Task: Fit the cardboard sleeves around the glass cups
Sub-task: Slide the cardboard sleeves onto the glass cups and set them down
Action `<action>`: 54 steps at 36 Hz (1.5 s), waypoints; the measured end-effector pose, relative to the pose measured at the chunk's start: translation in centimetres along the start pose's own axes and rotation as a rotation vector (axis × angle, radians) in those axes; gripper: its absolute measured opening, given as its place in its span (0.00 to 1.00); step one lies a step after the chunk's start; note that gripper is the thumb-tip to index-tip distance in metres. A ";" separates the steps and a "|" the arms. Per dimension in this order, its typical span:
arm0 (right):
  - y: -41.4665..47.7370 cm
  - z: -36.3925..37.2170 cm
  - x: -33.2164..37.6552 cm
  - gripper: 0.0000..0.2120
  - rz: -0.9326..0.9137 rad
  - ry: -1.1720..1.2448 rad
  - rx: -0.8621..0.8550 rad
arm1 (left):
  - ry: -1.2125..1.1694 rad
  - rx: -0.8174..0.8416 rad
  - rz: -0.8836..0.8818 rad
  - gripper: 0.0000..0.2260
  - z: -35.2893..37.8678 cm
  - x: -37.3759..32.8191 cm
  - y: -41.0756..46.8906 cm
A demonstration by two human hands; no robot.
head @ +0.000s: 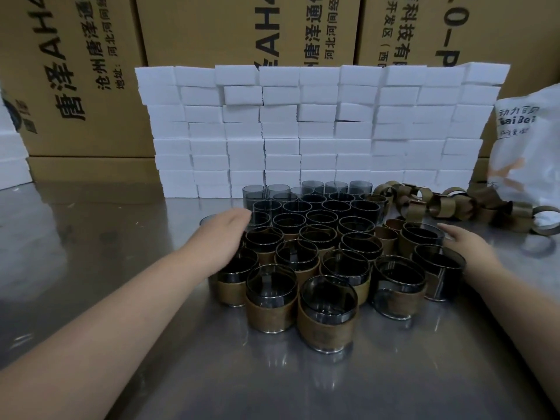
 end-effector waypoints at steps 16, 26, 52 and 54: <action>0.5 1.4 -0.4 0.25 -0.046 0.004 0.180 | 0.159 0.114 0.039 0.08 1.0 -0.4 -0.6; 0.6 1.2 -0.9 0.27 0.007 0.098 0.073 | 0.194 0.121 0.041 0.05 1.0 -0.7 -0.7; 8.5 3.6 0.5 0.44 -0.282 -0.417 0.063 | 0.388 0.108 0.124 0.14 1.3 -1.1 -0.1; 8.9 3.9 0.3 0.43 -0.270 -0.410 0.090 | 0.430 0.114 0.131 0.15 1.3 -1.1 -0.1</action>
Point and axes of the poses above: each hand's wrist, its own y-axis towards the middle knuckle, its own z-axis out of the palm, x = y × z, the point moved 6 cm from there along y, towards the middle knuckle, and after that the axes turned 1 degree about -x, right-handed, at the moved point
